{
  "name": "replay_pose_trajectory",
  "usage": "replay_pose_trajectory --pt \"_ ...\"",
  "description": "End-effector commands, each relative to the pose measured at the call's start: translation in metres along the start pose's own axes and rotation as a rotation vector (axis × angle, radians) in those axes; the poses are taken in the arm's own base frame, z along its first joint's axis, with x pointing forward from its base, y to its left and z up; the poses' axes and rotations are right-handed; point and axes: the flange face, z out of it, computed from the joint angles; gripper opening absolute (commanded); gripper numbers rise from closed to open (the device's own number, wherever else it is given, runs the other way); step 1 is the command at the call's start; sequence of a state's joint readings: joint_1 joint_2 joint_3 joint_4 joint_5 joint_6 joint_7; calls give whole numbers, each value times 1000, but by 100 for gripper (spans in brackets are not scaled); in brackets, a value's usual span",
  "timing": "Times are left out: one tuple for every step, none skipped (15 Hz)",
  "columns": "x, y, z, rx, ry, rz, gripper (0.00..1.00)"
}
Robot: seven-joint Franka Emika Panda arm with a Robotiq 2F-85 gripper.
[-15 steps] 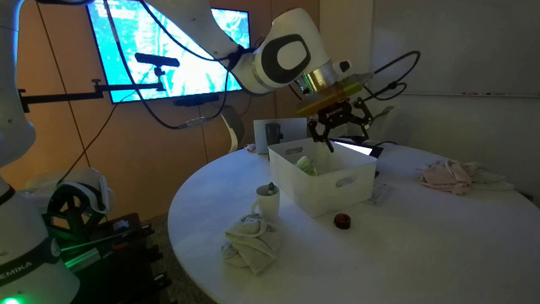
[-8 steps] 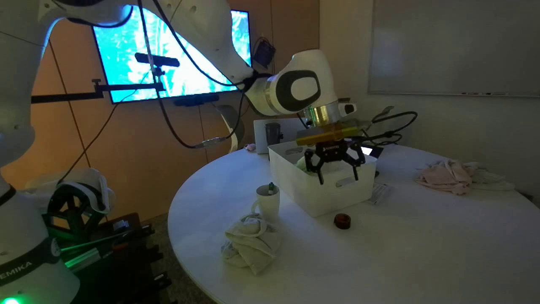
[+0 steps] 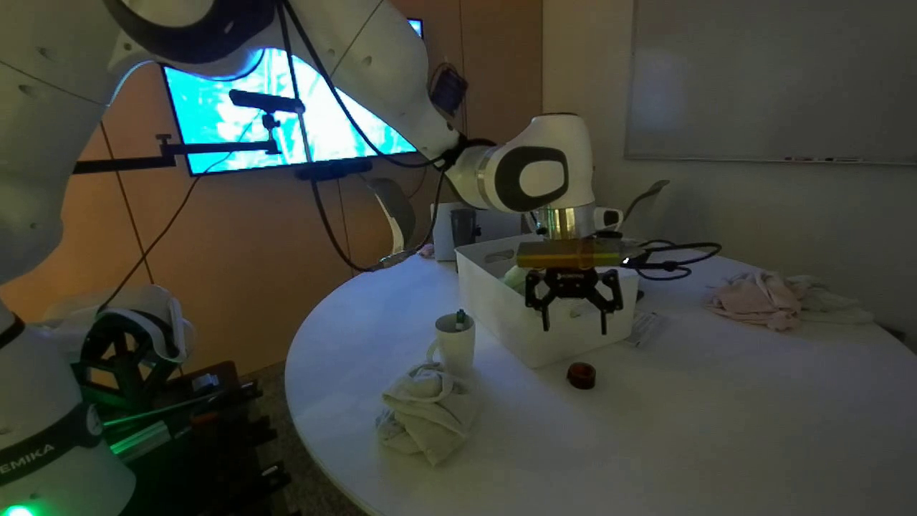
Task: Put the cloths in the box and put the markers in the cup
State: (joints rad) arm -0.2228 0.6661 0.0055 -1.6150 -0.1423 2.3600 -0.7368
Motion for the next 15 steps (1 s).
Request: replay_pose_trajectory --pt "12 18 10 47 13 12 100" --pt "15 20 14 53 10 11 100" --pt "18 20 20 55 -1 16 100" --pt "22 20 26 55 -11 15 100" --pt "25 21 31 59 -23 15 100" --pt "28 20 37 62 -32 14 100" --pt "32 20 42 66 -43 16 100" --pt "34 20 47 69 -50 16 100" --pt "37 19 52 75 -54 8 100" --pt "40 18 57 83 -62 8 100" --pt "41 19 62 91 -67 5 100" --pt "43 19 66 96 -71 5 100" --pt "44 19 70 102 -76 1 100" --pt "45 20 73 109 -82 4 100" --pt "45 21 76 114 -87 5 100"
